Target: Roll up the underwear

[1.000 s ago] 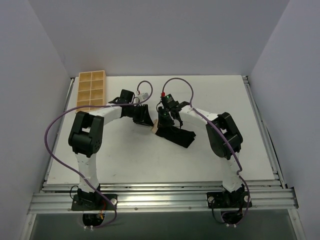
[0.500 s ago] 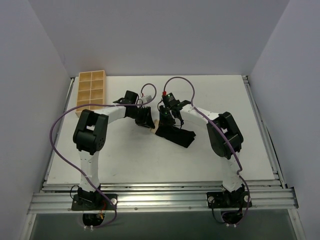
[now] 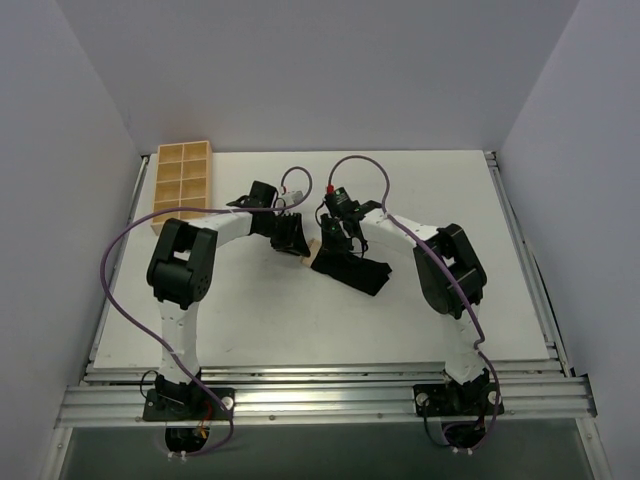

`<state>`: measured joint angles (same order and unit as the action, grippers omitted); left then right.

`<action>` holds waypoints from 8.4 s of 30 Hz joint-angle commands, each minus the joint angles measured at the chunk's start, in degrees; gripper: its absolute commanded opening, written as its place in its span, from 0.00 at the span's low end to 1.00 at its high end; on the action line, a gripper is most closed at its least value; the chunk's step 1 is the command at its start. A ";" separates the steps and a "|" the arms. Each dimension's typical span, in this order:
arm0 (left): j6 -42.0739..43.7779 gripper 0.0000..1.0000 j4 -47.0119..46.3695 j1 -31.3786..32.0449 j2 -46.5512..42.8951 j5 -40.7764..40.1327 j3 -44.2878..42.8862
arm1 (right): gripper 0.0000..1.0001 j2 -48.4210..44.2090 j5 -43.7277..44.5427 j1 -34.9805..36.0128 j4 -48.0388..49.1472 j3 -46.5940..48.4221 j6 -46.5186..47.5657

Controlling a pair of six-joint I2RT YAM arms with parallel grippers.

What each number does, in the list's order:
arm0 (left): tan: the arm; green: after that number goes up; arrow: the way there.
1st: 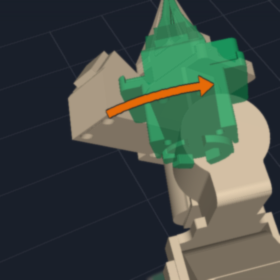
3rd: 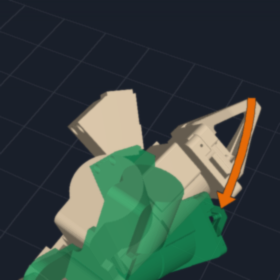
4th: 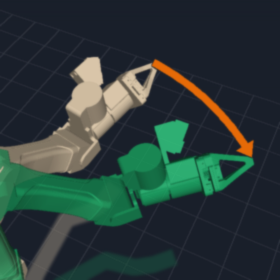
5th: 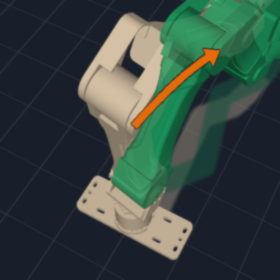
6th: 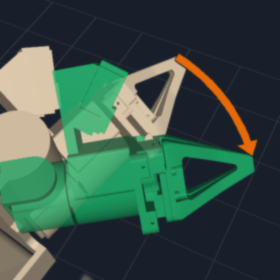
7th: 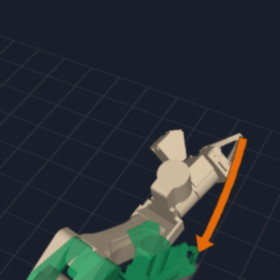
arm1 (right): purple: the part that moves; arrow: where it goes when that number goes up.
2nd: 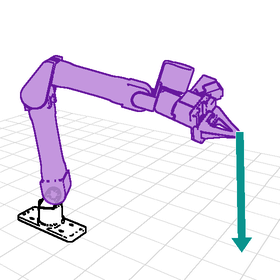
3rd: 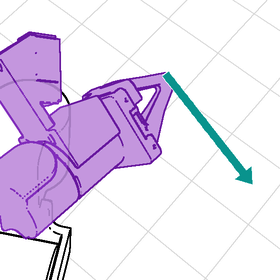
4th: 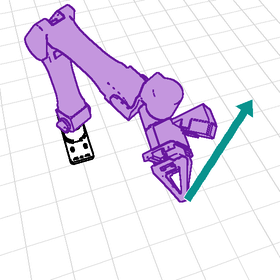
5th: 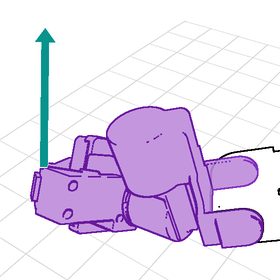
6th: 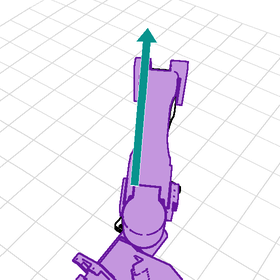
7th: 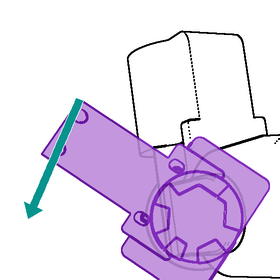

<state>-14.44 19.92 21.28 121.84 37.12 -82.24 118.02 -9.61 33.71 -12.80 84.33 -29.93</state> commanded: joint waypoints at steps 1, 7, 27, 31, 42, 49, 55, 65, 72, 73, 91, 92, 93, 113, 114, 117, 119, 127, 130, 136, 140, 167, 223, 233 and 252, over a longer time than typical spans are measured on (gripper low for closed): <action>0.46 0.39 0.64 0.08 2.35 -6.71 -0.12 | 0.20 -3.75 2.75 -0.49 -5.57 1.27 0.58; -0.07 0.39 2.40 0.17 3.05 -8.03 -0.03 | 0.19 -12.01 4.33 -0.23 -8.82 -3.64 -1.26; -7.17 0.38 9.89 1.40 2.44 -14.36 2.07 | 0.19 -27.05 5.82 3.46 0.58 -30.98 -7.59; -10.08 0.39 6.89 2.01 -1.34 -14.01 4.19 | 0.18 -25.56 7.32 2.41 0.93 -31.42 -8.30; -6.04 0.43 11.35 0.61 -9.87 -16.47 -0.72 | 0.17 -24.06 9.43 -2.15 2.51 -33.70 -8.21; -5.69 0.44 13.22 0.43 -8.72 -15.15 -1.88 | 0.17 -24.06 9.17 -3.83 3.66 -34.50 -7.25; -2.01 0.44 3.64 -0.62 -14.08 -8.59 1.65 | 0.17 -24.15 8.90 -5.06 3.48 -34.59 -6.28; 21.54 0.44 27.97 -1.42 1.02 4.07 -25.93 | 0.20 -21.87 8.73 -13.14 2.08 -30.47 0.13; 22.34 0.45 30.61 0.43 6.48 9.55 -29.30 | 0.22 -19.05 5.66 -16.05 -2.23 -20.71 5.67; 22.52 0.45 30.61 0.95 6.83 9.11 -29.12 | 0.23 -20.53 5.39 -15.96 -3.62 -19.92 6.02; 16.02 0.45 17.79 7.02 4.64 0.23 -15.42 | 0.29 -43.22 2.13 -14.82 -12.68 -26.24 2.16; 15.50 0.45 16.91 7.20 4.46 0.49 -13.93 | 0.29 -43.66 2.31 -14.73 -13.04 -26.33 2.25; 15.32 0.44 16.73 7.29 4.20 0.23 -13.13 | 0.29 -44.44 2.40 -14.73 -13.39 -26.50 2.42; -12.27 0.41 -4.73 19.77 -18.74 -13.45 20.36 | 0.29 -47.18 2.13 -12.27 -10.58 -32.92 -0.30; -12.72 0.41 -3.50 19.68 -19.44 -15.13 20.19 | 0.29 -46.74 2.14 -11.66 -10.06 -32.66 -0.91; -14.22 0.41 0.81 19.24 -21.73 -18.49 18.70 | 0.29 -45.86 3.01 -10.08 -9.18 -32.31 -2.05; -14.22 0.42 5.72 18.80 -21.56 -19.10 17.12 | 0.29 -45.16 3.54 -9.20 -8.91 -32.13 -2.41; -12.81 0.47 12.06 18.98 -24.10 -20.95 13.77 | 0.29 -43.84 4.77 -7.52 -8.91 -31.08 -2.76; -9.14 0.38 12.51 18.80 -26.04 -22.96 11.94 | 0.29 -42.96 4.33 -7.52 -9.00 -30.20 -2.85; -0.60 0.03 14.46 18.89 -33.58 -35.44 0.42 | 0.29 -41.81 3.45 -7.44 -8.82 -28.35 -3.38; -6.22 0.02 7.17 15.92 -40.88 -36.25 3.82 | 0.29 -42.34 3.45 -7.44 -9.09 -28.79 -3.64; -18.17 0.02 -14.29 24.51 -21.56 -8.73 21.76 | 0.22 -17.40 2.76 -9.10 3.82 -19.39 -10.23; -14.74 0.65 -9.37 19.15 -19.63 -7.77 27.56 | 0.26 -36.63 4.51 -8.40 -10.58 -21.76 -0.21; -16.76 0.64 -12.45 20.12 -16.99 -8.82 29.59 | 0.26 -37.33 6.35 -6.30 -11.28 -22.63 -0.39; -21.51 0.03 -17.46 20.91 -14.79 -5.84 30.38 | 0.25 -42.69 9.43 -1.55 -12.25 -28.61 -0.39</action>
<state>-35.68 2.83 41.58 105.16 32.93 -53.06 77.76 -1.85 30.89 -23.40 56.36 -30.30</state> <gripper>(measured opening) 0.087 0.255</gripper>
